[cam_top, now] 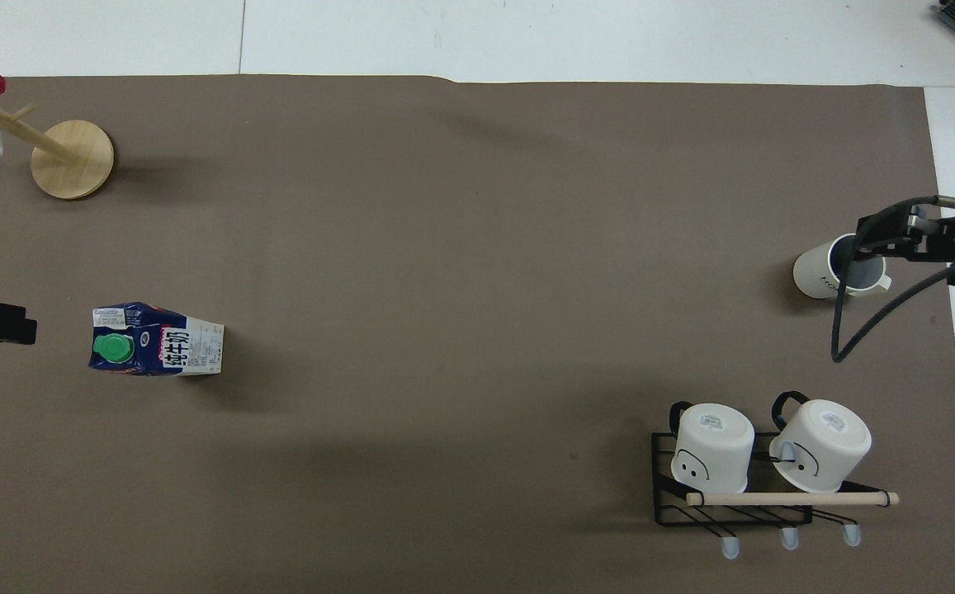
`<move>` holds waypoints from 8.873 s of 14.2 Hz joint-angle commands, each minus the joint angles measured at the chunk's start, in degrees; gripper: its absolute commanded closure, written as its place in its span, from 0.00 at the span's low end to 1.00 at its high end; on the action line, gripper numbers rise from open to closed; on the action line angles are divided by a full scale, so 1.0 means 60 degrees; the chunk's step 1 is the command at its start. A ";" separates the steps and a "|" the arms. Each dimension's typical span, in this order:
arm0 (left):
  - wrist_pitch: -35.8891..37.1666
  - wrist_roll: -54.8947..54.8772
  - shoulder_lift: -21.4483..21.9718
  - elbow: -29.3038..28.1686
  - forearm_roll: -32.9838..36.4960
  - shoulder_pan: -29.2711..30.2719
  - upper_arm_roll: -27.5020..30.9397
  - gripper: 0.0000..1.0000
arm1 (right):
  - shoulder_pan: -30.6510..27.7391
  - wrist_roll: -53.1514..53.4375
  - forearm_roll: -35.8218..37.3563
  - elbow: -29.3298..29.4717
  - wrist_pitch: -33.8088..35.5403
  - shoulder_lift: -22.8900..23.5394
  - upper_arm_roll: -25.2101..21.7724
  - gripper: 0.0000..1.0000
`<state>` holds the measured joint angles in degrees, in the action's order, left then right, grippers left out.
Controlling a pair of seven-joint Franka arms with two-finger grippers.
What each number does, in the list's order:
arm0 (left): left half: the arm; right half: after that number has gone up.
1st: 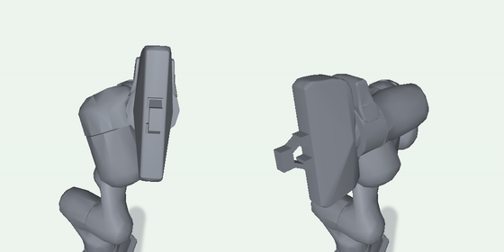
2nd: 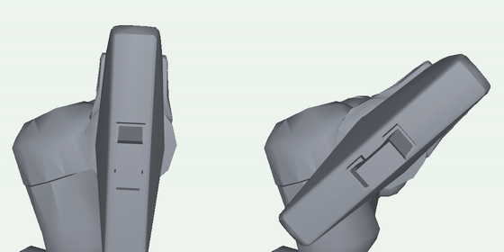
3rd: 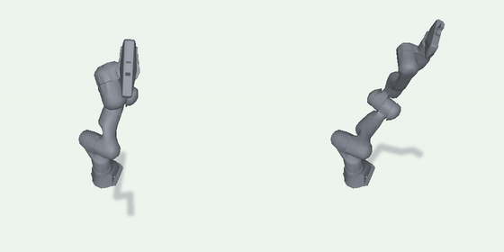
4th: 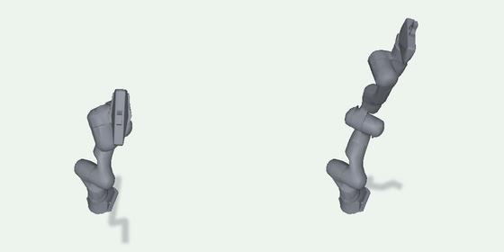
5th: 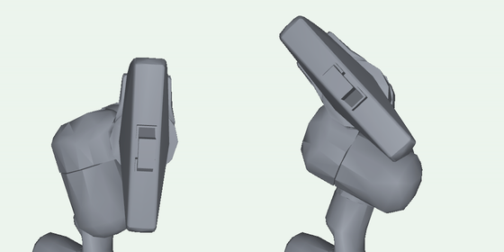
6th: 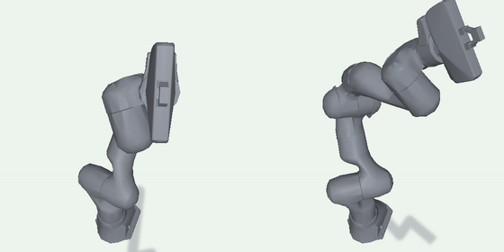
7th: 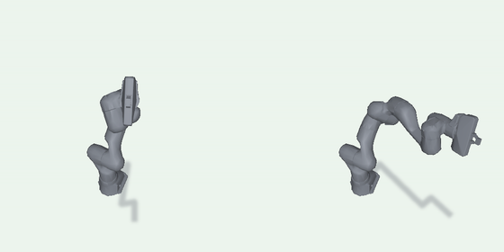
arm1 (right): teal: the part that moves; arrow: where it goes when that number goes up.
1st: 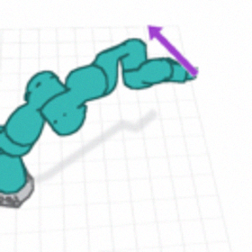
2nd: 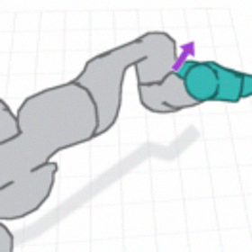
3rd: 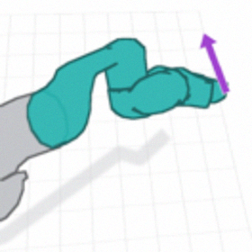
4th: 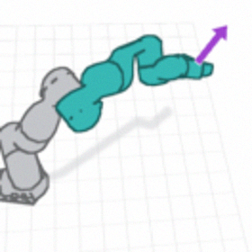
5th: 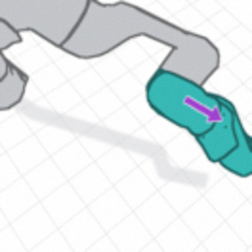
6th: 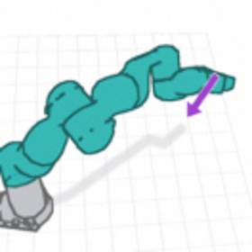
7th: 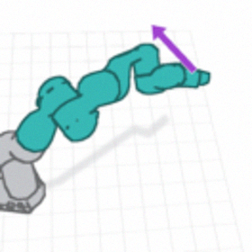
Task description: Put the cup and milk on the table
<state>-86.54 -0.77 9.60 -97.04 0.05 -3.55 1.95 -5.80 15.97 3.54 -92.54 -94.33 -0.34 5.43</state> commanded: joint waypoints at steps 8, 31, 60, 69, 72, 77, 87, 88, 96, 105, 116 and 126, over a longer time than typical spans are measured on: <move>0.0199 -0.0076 -0.0032 0.0222 0.0182 -0.0170 0.0056 0.00 | -0.0454 0.0005 -0.0194 0.0057 -0.0227 0.0057 0.0046 0.00; -0.2170 -0.0091 0.0700 -0.2441 0.0182 -0.0316 0.0056 0.00 | -0.1509 -0.1929 -0.0004 -0.3005 -0.6381 0.2619 0.0032 0.00; -0.5968 -0.1292 0.0158 -0.5154 0.0446 -0.0345 0.0056 0.38 | 0.4113 0.3004 0.0186 -0.1000 -0.4390 0.2106 0.0339 1.00; -0.5412 -0.1249 0.0158 -0.4775 0.0446 -0.0331 0.0086 0.57 | 0.5828 0.4910 0.0245 0.0216 -0.4332 0.3307 0.0339 1.00; -0.4549 -0.1117 0.0158 -0.3999 0.0431 -0.0345 0.0071 0.61 | 0.6355 0.5497 0.0565 0.0568 -0.4404 0.3921 0.0310 1.00; -0.3772 -0.0607 0.0144 -0.3208 0.0372 -0.0506 0.0042 0.62 | 0.6927 0.5894 0.0992 0.1651 -0.4405 0.5005 0.0325 1.00; -0.2862 0.1460 0.0114 -0.2020 -0.0023 -0.1678 -0.0046 0.62 | 0.7338 0.5923 0.0904 0.1624 -0.4566 0.5359 0.0339 0.81; -0.2906 0.1607 0.0114 -0.2019 -0.0023 -0.1809 -0.0046 0.62 | 0.7309 0.5923 0.0919 0.1624 -0.4566 0.5374 0.0339 0.51; -0.3081 0.2339 0.0114 -0.2034 -0.0184 -0.2263 -0.0105 0.62 | 0.6434 0.5836 0.0772 0.0998 -0.4172 0.3578 0.0163 0.00; -0.3885 0.3702 -0.0543 -0.2341 -0.0170 -0.3509 -0.0090 0.64 | 0.2934 0.3043 0.0263 -0.0134 -0.1949 0.0543 0.0149 0.00; -0.5381 0.4273 -0.1526 -0.3294 0.0343 -0.3890 -0.0090 0.65 | 0.0849 -0.0244 -0.0473 0.0027 -0.0290 0.0012 0.0120 0.00; -0.3717 0.4143 -0.1248 -0.2082 0.0328 -0.3715 -0.0003 0.00 | 0.0776 -0.0156 -0.0517 0.0979 0.0385 0.0496 0.0120 0.00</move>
<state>-114.63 24.53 0.91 -113.76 0.83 -25.87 1.04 -0.05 16.05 1.57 -88.16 -93.23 1.90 5.55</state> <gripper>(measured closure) 0.000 0.000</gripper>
